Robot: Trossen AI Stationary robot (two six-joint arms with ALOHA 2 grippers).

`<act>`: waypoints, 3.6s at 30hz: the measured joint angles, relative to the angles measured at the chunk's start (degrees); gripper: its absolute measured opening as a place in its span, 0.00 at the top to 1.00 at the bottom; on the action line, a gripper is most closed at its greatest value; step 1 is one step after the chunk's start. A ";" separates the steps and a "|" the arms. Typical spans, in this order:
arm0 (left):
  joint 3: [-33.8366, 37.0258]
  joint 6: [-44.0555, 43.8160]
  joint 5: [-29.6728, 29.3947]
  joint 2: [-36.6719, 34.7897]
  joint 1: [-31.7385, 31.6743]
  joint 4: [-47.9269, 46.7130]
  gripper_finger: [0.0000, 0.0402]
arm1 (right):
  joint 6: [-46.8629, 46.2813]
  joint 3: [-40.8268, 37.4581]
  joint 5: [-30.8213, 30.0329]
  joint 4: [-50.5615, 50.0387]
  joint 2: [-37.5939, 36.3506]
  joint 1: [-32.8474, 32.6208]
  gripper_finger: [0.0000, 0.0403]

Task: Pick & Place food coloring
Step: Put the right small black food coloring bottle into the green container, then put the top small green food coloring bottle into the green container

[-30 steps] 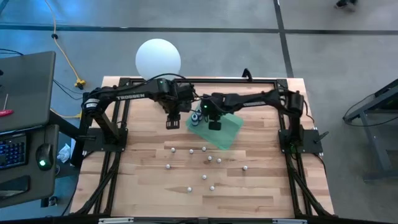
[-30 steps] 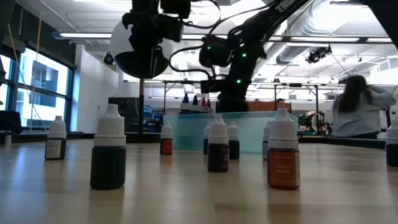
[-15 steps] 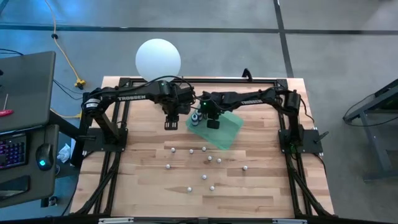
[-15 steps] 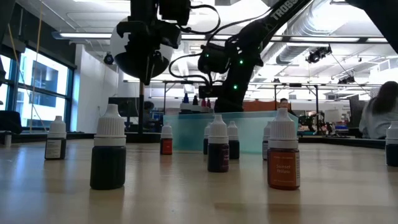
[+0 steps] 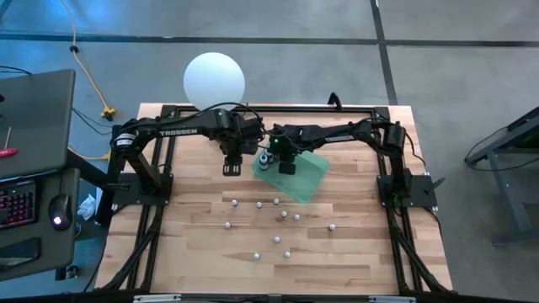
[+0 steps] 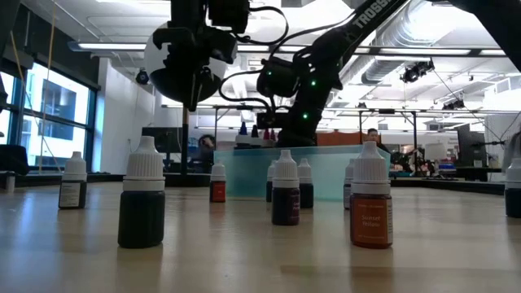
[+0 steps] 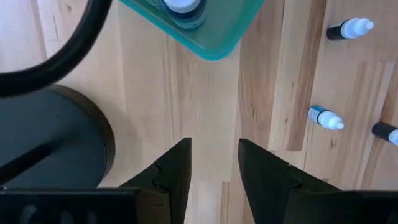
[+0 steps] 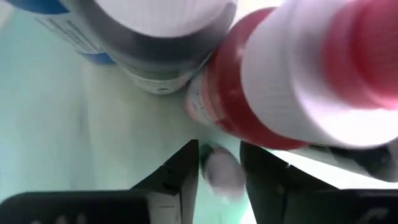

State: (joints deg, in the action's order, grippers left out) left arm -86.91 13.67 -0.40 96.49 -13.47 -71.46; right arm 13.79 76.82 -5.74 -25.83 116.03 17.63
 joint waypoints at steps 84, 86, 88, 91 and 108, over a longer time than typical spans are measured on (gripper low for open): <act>0.00 -2.05 7.52 0.02 0.00 8.90 0.68 | -43.35 -26.36 13.90 -11.27 -20.90 -42.27 0.72; 0.00 -2.03 7.50 0.02 0.00 8.87 0.68 | -43.50 -26.36 13.90 -10.55 -20.90 -41.96 0.76; 0.00 -2.05 7.51 0.02 0.00 8.86 0.68 | -43.75 -26.34 14.19 -10.29 -20.90 -41.44 0.81; 0.00 -2.05 7.52 0.02 0.00 8.67 0.68 | -43.81 -26.34 15.75 -10.31 -20.90 -39.96 0.84; 0.06 -1.95 16.14 0.02 7.52 -3.98 0.68 | -25.18 -3.21 -0.74 -31.79 -25.49 -23.75 0.83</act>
State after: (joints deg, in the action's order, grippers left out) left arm -86.86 11.73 15.73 96.51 -5.95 -75.44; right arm -11.39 73.60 -6.48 -57.62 90.54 -6.12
